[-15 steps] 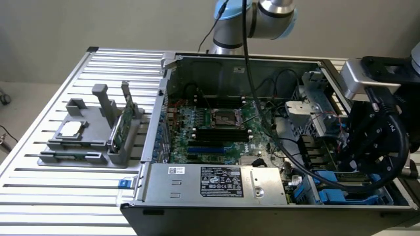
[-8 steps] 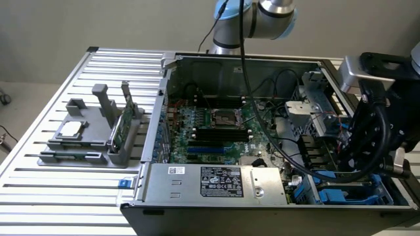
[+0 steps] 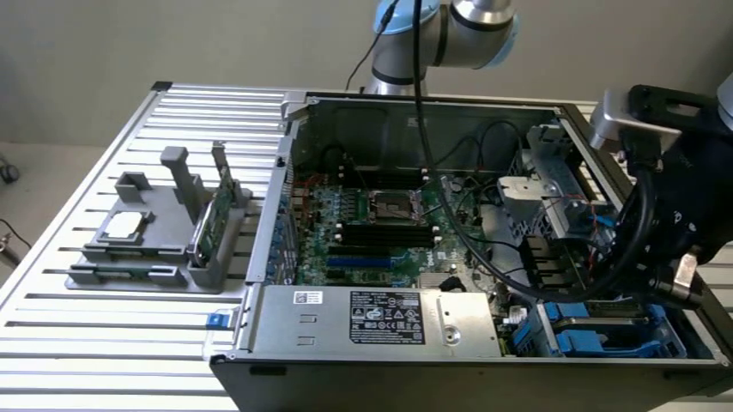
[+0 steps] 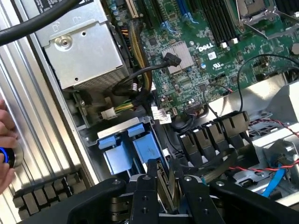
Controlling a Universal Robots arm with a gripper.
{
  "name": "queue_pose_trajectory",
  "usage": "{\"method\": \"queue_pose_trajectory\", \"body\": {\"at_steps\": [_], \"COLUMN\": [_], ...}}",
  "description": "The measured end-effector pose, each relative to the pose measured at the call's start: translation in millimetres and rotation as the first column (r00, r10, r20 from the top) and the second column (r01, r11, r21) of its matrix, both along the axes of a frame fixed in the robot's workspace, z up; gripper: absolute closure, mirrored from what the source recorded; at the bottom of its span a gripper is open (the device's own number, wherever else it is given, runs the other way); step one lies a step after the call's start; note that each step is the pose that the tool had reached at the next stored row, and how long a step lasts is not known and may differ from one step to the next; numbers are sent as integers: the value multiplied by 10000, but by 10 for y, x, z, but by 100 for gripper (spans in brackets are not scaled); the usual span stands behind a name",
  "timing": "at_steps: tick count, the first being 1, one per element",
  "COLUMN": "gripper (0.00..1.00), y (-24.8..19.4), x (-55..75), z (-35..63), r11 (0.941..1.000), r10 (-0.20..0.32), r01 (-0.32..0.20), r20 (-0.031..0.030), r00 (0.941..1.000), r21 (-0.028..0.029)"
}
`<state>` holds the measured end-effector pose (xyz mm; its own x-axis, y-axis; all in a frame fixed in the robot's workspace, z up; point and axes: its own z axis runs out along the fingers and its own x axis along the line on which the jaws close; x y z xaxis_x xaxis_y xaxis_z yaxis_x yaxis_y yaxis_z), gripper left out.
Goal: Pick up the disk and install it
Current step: 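Insert the first disk wire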
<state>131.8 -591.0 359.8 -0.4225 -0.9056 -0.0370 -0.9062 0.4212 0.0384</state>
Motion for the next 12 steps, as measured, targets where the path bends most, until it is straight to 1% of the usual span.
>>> {"method": "queue_pose_trajectory", "body": {"at_steps": [2,5,9,12], "gripper": [75,75,75,75], "y": [0,0,0,0], "x": [0,0,0,0], "z": [0,0,1,3], "r11": [9993,9961,9888,9816], "r10": [-369,-886,-1495,-1907], "r01": [369,886,1495,1907], "r20": [0,0,-2,-7], "r00": [9993,9961,9888,9816], "r21": [-1,0,0,1]}}
